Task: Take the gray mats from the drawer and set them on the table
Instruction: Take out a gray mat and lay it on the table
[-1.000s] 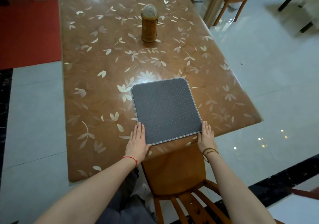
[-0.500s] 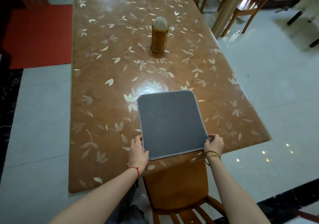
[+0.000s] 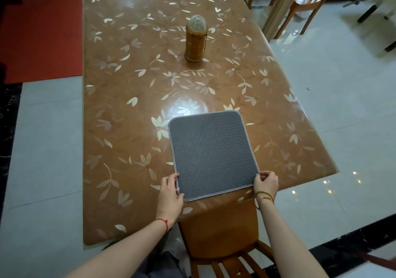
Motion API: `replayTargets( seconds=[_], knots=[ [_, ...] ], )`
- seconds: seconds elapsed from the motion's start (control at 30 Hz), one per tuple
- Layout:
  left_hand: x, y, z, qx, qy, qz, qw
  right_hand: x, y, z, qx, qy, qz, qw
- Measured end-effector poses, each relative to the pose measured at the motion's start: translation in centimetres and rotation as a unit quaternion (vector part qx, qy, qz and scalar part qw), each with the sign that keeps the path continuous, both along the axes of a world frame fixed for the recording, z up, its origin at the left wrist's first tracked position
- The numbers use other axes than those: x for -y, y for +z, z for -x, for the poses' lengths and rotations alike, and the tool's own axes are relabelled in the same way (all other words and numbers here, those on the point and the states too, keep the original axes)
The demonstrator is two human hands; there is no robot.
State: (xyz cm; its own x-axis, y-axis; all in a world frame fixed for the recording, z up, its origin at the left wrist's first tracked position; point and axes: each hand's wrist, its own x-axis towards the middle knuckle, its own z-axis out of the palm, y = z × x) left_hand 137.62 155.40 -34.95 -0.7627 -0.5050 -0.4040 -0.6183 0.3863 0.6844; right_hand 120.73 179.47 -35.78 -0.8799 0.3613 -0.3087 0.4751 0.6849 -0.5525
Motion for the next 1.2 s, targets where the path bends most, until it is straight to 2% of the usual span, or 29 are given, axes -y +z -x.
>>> replayTargets(
  seconds=[0.33,0.43,0.53,0.67,0.73,1.0,1.2],
  knots=[
    [0.1,-0.1,0.3,0.006,0.0,-0.008,1.0,0.0,-0.2,0.5,0.02,-0.004,-0.007,1.0],
    [0.4,0.0,0.6,0.009,-0.019,0.013,1.0,0.6,0.1,0.3,-0.027,0.062,-0.078,0.995],
    [1.5,-0.1,2.2,-0.008,-0.057,0.094,0.994,2.5,0.8,1.9,-0.07,0.167,-0.105,0.978],
    [3.5,0.3,7.2,-0.034,-0.112,0.179,0.977,6.1,1.2,6.1,-0.05,0.33,-0.092,0.938],
    [4.6,0.7,10.1,-0.02,-0.161,0.202,0.966,8.2,1.4,8.2,-0.027,0.379,-0.096,0.92],
    [8.5,0.0,16.8,0.088,-0.241,0.217,0.942,13.1,1.0,13.6,0.029,0.445,-0.106,0.889],
    [9.9,-0.8,16.3,0.085,-0.254,0.221,0.938,12.1,0.0,14.2,0.036,0.439,-0.073,0.895]
  ],
)
